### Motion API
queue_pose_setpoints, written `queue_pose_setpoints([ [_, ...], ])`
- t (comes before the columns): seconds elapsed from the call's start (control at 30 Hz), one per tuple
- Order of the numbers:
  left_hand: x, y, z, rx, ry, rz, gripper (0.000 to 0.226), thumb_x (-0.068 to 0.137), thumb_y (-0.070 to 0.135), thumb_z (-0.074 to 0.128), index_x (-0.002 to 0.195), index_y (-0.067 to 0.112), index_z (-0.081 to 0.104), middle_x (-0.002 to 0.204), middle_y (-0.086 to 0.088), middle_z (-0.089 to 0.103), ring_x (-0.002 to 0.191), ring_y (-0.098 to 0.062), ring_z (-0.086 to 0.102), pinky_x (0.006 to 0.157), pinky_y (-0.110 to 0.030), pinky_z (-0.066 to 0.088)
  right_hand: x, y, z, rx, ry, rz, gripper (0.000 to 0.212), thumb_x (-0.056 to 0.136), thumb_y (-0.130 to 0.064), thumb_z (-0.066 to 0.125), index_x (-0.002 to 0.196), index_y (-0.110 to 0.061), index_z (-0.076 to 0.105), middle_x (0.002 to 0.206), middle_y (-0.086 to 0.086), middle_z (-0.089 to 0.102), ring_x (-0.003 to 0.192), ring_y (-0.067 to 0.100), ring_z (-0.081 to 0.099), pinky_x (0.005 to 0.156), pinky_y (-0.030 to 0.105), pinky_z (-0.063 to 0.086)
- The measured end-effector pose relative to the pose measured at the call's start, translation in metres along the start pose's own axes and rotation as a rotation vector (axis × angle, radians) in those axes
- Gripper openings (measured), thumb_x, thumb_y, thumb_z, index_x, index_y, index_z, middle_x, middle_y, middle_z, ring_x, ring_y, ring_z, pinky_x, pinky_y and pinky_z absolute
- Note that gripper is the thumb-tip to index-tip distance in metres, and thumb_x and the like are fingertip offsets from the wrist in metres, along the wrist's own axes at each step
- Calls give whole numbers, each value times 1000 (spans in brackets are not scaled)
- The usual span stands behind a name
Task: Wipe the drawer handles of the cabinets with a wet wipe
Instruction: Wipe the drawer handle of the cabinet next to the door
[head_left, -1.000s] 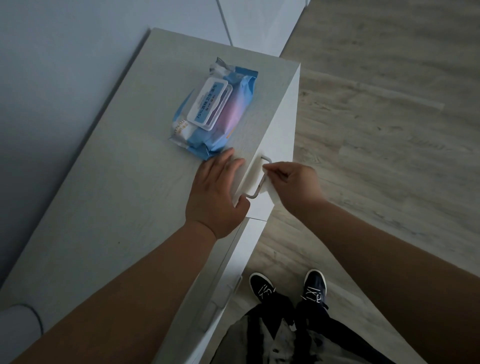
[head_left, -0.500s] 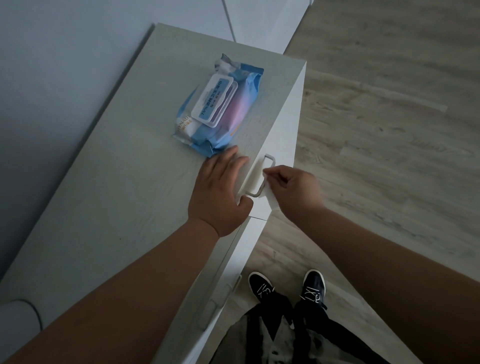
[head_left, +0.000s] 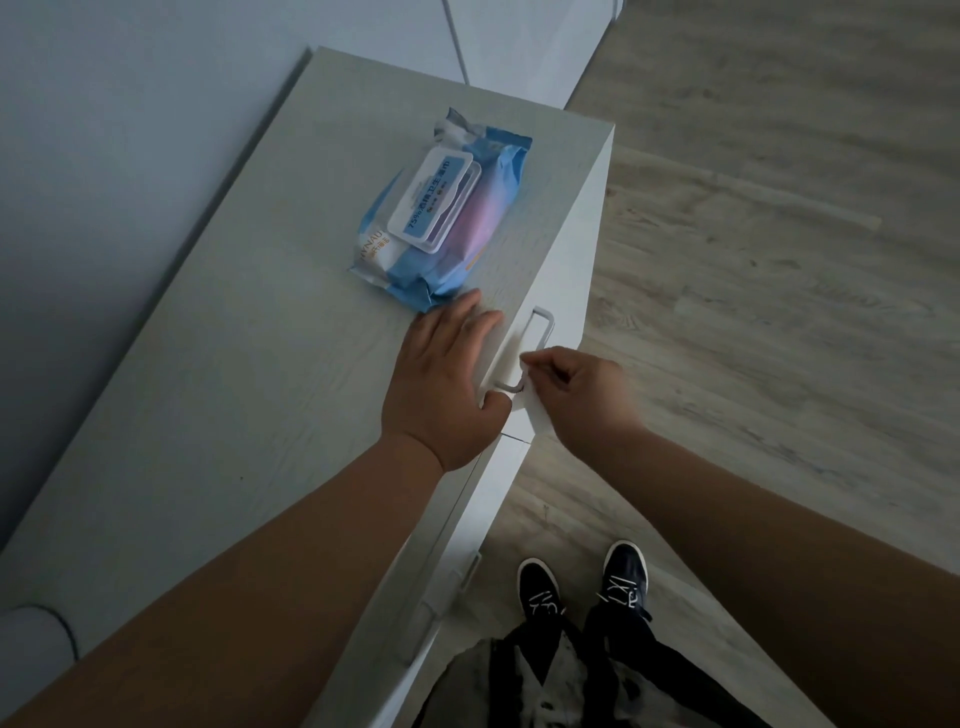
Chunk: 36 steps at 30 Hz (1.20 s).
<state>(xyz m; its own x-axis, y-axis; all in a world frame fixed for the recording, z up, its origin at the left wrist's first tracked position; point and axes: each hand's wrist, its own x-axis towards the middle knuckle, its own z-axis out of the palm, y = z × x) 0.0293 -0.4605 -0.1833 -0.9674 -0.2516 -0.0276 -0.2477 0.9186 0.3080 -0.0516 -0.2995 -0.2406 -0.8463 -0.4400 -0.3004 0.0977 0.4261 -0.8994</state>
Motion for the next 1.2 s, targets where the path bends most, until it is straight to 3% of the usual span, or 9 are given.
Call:
queue_pose_setpoints([
  [0.2, -1, -2, 1, -25, 20, 26, 74, 77, 34, 52, 150, 20, 47, 165, -2, 35, 150, -28, 31, 123, -49, 30, -17, -2, 7, -55, -27, -8, 14, 97, -27, 71, 107, -32, 80, 92, -25, 71, 89, -10, 66, 77, 4, 47],
  [0.3, -1, -4, 2, -35, 40, 38, 72, 78, 27, 58, 149, 19, 48, 164, -3, 37, 148, -29, 33, 123, -48, 30, -25, -3, 16, -110, -65, -7, 11, 95, -31, 73, 106, -32, 75, 86, -20, 70, 82, -3, 66, 72, 13, 51],
  [0.4, -1, -5, 4, -36, 72, 52, 71, 77, 24, 60, 147, 17, 51, 162, -6, 40, 146, -31, 36, 122, -50, 30, -23, -6, 19, -74, 4, 14, 4, 92, -31, 76, 95, -28, 75, 76, -7, 69, 72, 8, 64, 63, 22, 54],
  [0.6, -2, -8, 5, -45, 68, 67, 73, 76, 23, 66, 147, 16, 51, 162, -7, 40, 145, -32, 36, 123, -49, 29, -33, -10, 33, -14, 192, 38, 3, 96, -26, 69, 95, -27, 72, 79, -12, 68, 75, -2, 62, 56, 6, 42],
  [0.67, -1, -9, 4, -23, 28, 71, 74, 79, 27, 66, 151, 17, 48, 165, -7, 36, 149, -31, 31, 124, -50, 27, -37, -14, 38, 31, 266, 89, 2, 96, -25, 67, 95, -26, 68, 78, -10, 66, 73, -2, 60, 54, 8, 40],
  [0.8, -10, -14, -3, 10, -112, 127, 81, 83, 32, 43, 162, 16, 32, 173, -8, 20, 159, -27, 16, 130, -46, 14, -44, -19, 48, 21, 252, 133, 7, 94, -28, 69, 93, -24, 63, 76, -8, 63, 65, 2, 58, 52, 13, 41],
  [0.97, -47, -32, -8, 104, -175, 181, 84, 90, 39, 41, 167, 22, 12, 176, 0, 1, 161, -17, -1, 131, -42, 6, -43, -26, 56, 33, 277, 196, 15, 93, -37, 70, 86, -26, 61, 76, -6, 65, 69, 11, 62, 57, 25, 44],
  [1.07, -48, -32, -7, 86, -129, 172, 83, 88, 38, 46, 165, 22, 20, 175, 1, 9, 161, -17, 4, 131, -42, 9, -40, -24, 53, 136, 391, 245, 12, 92, -31, 69, 86, -25, 61, 75, -6, 64, 68, 12, 61, 59, 26, 45],
  [1.2, -47, -31, -7, 71, -97, 174, 81, 86, 39, 40, 164, 21, 28, 174, -1, 17, 161, -18, 11, 130, -43, 13, -38, -23, 58, 117, 380, 231, 11, 91, -33, 69, 90, -25, 61, 79, -7, 65, 68, 8, 61, 53, 21, 46],
])
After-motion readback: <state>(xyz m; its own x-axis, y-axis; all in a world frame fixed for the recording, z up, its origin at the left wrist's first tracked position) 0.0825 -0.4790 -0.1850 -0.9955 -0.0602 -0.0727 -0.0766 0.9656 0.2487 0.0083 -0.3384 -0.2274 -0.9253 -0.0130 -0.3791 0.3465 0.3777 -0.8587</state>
